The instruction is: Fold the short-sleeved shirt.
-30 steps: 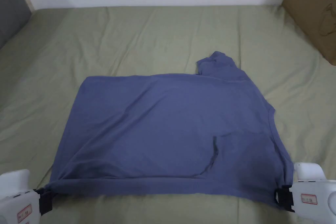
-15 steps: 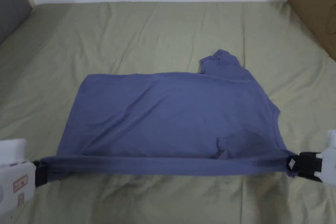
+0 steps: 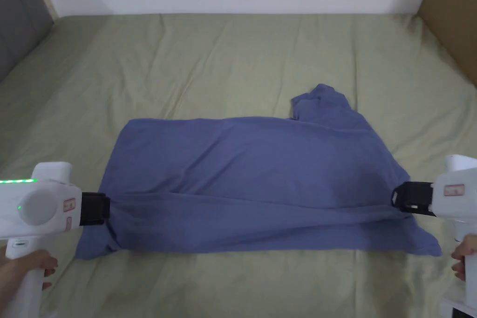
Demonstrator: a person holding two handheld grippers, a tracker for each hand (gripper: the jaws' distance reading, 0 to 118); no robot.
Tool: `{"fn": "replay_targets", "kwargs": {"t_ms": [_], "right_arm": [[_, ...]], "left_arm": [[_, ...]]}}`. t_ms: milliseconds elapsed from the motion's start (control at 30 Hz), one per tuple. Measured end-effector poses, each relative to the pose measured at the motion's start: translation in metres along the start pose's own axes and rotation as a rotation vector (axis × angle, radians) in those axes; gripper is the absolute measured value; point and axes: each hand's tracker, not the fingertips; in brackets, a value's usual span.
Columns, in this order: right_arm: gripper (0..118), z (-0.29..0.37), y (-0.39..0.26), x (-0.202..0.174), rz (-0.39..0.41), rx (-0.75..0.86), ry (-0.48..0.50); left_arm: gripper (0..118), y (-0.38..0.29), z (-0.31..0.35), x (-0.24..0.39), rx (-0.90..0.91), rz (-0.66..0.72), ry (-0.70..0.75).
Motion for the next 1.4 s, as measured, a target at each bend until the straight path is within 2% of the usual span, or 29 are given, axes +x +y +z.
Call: {"fn": "replay_targets", "kwargs": {"t_ms": [67,100,133,167,200,233,400,433,467,500,533,567,600,667,700,733,767,800,833,867,900,967,1000,1100,1167,1267,1333,1367,1400], "right_arm": [[81,0.02,-0.009,0.0,0.033,0.029,0.021],[77,0.033,-0.018,0.0,0.052,0.055,0.035],[68,0.042,-0.027,-0.001,0.066,0.064,0.04],[49,0.05,-0.037,-0.002,0.07,0.061,0.041],[8,0.055,-0.05,-0.002,0.073,0.072,0.05],[1,0.056,-0.06,-0.002,0.063,0.076,0.043],[1,0.047,-0.094,0.003,0.011,-0.009,0.067],[1,0.047,-0.095,0.003,0.001,-0.01,0.063],[1,0.047,-0.096,0.005,-0.007,-0.011,0.068],[1,0.048,-0.094,0.005,-0.013,-0.01,0.075],[1,0.049,-0.093,0.005,-0.019,-0.004,0.074],[1,0.051,-0.092,0.005,-0.025,0.001,0.074],[1,0.052,-0.091,0.005,-0.029,0.005,0.077],[1,0.052,-0.089,0.006,-0.042,0.007,0.078],[1,0.052,-0.089,0.006,-0.045,0.004,0.081],[1,0.051,-0.09,0.007,-0.047,0.002,0.082],[1,0.05,-0.093,0.008,-0.05,-0.003,0.08],[1,0.048,-0.096,0.008,-0.052,-0.009,0.076],[1,0.047,-0.098,0.009,-0.055,-0.02,0.068],[1,0.047,-0.103,0.009,-0.06,-0.026,0.06],[1,0.047,-0.108,0.011,-0.065,-0.024,0.066],[2,0.043,-0.109,0.013,-0.089,-0.032,0.082],[13,0.041,-0.105,0.013,-0.086,-0.038,0.074],[82,0.033,-0.087,0.014,-0.062,-0.018,0.035],[83,0.021,-0.07,0.017,-0.058,-0.002,0.047],[80,-0.013,-0.051,0.02,-0.056,-0.067,0.047],[57,-0.039,-0.051,0.017,-0.037,-0.184,0.003],[55,-0.048,-0.056,0.012,0.049,-0.212,-0.033],[31,-0.038,-0.056,0.005,0.101,-0.155,-0.042]], "left_arm": [[100,-0.014,0.017,-0.007,0.005,0.015,-0.02],[87,-0.024,0.027,-0.008,0.031,0.045,-0.041],[64,-0.034,0.036,-0.01,0.044,0.063,-0.076],[33,-0.045,0.041,-0.012,0.045,0.082,-0.1],[0,-0.056,0.044,-0.012,0.036,0.105,-0.124],[0,-0.067,0.047,-0.01,0.028,0.113,-0.125],[0,-0.092,0.042,-0.009,0.013,0.124,-0.105],[7,-0.089,0.033,-0.015,0.017,0.132,-0.111],[28,-0.082,0.029,-0.018,0.017,0.137,-0.117],[64,-0.075,0.026,-0.018,0.009,0.139,-0.111],[90,-0.07,0.022,-0.018,0.005,0.145,-0.099],[107,-0.064,0.015,-0.018,0.006,0.144,-0.096],[112,-0.059,0.006,-0.018,0.004,0.146,-0.097],[100,-0.053,-0.009,-0.016,-0.031,0.168,-0.106],[69,-0.053,-0.018,-0.012,-0.08,0.182,-0.12],[42,-0.055,-0.027,-0.01,-0.105,0.183,-0.143],[39,-0.059,-0.036,-0.005,-0.14,0.176,-0.115],[37,-0.062,-0.038,0.001,-0.137,0.128,0.036],[35,-0.063,-0.03,0.003,-0.073,0.104,-0.05],[26,-0.058,-0.021,0.005,-0.085,0.117,-0.049],[8,-0.055,-0.015,0.006,-0.052,0.128,-0.056],[7,-0.054,-0.012,0.002,-0.071,0.118,-0.081],[7,-0.053,-0.011,0.001,-0.073,0.117,-0.08],[7,-0.051,-0.006,0.0,-0.069,0.118,-0.094],[7,-0.049,-0.001,0.001,-0.057,0.109,-0.099],[7,-0.05,0.003,0.0,-0.05,0.101,-0.107],[7,-0.049,0.003,0.001,-0.054,0.1,-0.11],[7,-0.051,0.002,-0.002,-0.059,0.101,-0.111],[7,-0.051,0.002,-0.002,-0.061,0.099,-0.118]]}}
